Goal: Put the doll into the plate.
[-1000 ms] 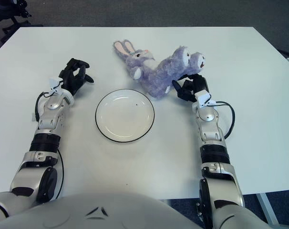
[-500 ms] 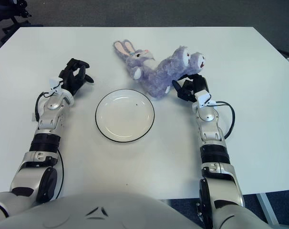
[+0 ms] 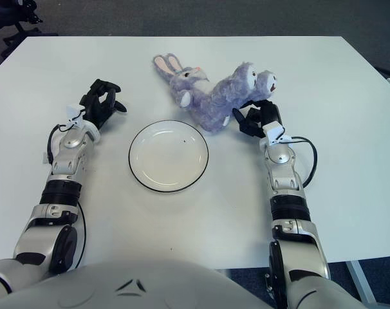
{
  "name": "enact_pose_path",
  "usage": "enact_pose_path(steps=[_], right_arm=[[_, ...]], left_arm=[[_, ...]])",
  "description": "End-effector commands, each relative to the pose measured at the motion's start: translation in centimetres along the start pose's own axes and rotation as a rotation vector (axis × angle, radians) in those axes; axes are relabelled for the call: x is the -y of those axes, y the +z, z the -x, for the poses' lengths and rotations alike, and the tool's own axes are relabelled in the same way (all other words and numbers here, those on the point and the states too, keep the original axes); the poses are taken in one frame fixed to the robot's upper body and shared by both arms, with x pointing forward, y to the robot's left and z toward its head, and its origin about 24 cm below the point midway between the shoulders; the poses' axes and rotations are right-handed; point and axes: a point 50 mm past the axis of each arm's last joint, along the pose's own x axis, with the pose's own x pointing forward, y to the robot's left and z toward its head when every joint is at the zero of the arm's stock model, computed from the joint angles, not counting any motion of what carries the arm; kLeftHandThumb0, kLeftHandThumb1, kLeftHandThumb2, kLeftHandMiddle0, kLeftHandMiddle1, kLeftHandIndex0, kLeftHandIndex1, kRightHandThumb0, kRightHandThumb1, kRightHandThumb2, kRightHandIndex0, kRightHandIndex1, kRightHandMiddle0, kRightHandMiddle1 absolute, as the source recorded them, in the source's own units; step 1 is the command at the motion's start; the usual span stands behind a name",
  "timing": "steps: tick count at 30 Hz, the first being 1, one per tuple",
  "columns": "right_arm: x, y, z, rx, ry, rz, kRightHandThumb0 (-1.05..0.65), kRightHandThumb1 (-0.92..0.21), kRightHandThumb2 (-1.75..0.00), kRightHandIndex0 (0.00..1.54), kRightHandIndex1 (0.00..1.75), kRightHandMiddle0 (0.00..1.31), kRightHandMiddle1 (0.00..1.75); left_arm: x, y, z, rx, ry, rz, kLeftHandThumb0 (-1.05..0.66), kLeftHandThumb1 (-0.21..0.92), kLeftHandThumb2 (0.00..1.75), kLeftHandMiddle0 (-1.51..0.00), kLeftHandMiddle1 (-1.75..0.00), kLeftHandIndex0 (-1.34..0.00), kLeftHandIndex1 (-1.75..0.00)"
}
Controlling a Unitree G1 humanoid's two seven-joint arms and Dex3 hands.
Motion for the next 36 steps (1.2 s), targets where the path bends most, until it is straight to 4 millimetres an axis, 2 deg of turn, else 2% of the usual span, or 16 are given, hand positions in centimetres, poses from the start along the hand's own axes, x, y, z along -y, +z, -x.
enact_pose_path(steps=[1,11,15,18,21,23,31,34,36], right_arm=[[0.2,0.0,0.0,0.0,0.003,0.02,-0.38,-0.71,-0.69,0.91,1.75,0.45,1.6],[0.4,0.2,0.1,0.005,-0.005,-0.038,-0.38,-0.71,-0.7,0.91,1.75,0.45,1.61],[0.5,0.3,0.0,0.01,-0.008,-0.084,-0.38,-0.71,-0.69,0.9,1.75,0.44,1.61],[0.5,0.5,0.0,0.014,-0.011,-0.112,-0.38,-0.71,-0.69,0.9,1.75,0.44,1.61],[0.5,0.6,0.0,0.016,-0.011,-0.128,-0.38,-0.71,-0.69,0.9,1.75,0.44,1.61],[0.5,0.7,0.0,0.015,-0.011,-0.132,-0.38,-0.71,-0.69,0.9,1.75,0.44,1.62],[0.4,0.8,0.0,0.013,-0.008,-0.137,-0.38,-0.71,-0.7,0.9,1.75,0.43,1.62],[0.3,0.9,0.1,0.013,-0.007,-0.138,-0.38,-0.71,-0.71,0.9,1.75,0.43,1.63],[0.3,0.9,0.1,0.014,-0.007,-0.139,-0.38,-0.7,-0.71,0.9,1.75,0.43,1.63]], left_arm=[[-0.1,0.0,0.1,0.014,0.016,-0.018,-0.35,0.92,0.47,-0.57,-1.73,-0.25,-1.7],[0.1,0.1,0.2,0.061,0.029,-0.073,-0.35,0.92,0.45,-0.58,-1.7,-0.27,-1.68],[0.2,0.5,0.1,0.122,0.031,-0.162,-0.35,0.92,0.44,-0.58,-1.66,-0.28,-1.67],[0.3,1.4,-0.1,0.219,0.028,-0.282,-0.35,0.92,0.43,-0.55,-1.54,-0.3,-1.65],[0.6,2.5,-0.6,0.309,0.014,-0.366,-0.12,0.92,0.35,-0.51,-1.46,-0.28,-1.55],[0.7,3.2,-0.9,0.355,0.002,-0.429,-0.06,0.92,0.34,-0.5,-1.43,-0.27,-1.53],[1.3,4.5,-2.4,0.518,-0.11,-0.673,-0.01,0.92,0.35,-0.48,-1.41,-0.2,-1.56],[1.3,4.6,-2.8,0.546,-0.134,-0.703,-0.01,0.92,0.36,-0.47,-1.4,-0.19,-1.58],[1.3,4.8,-3.0,0.567,-0.158,-0.715,-0.21,0.92,0.36,-0.47,-1.0,-0.29,-1.58]])
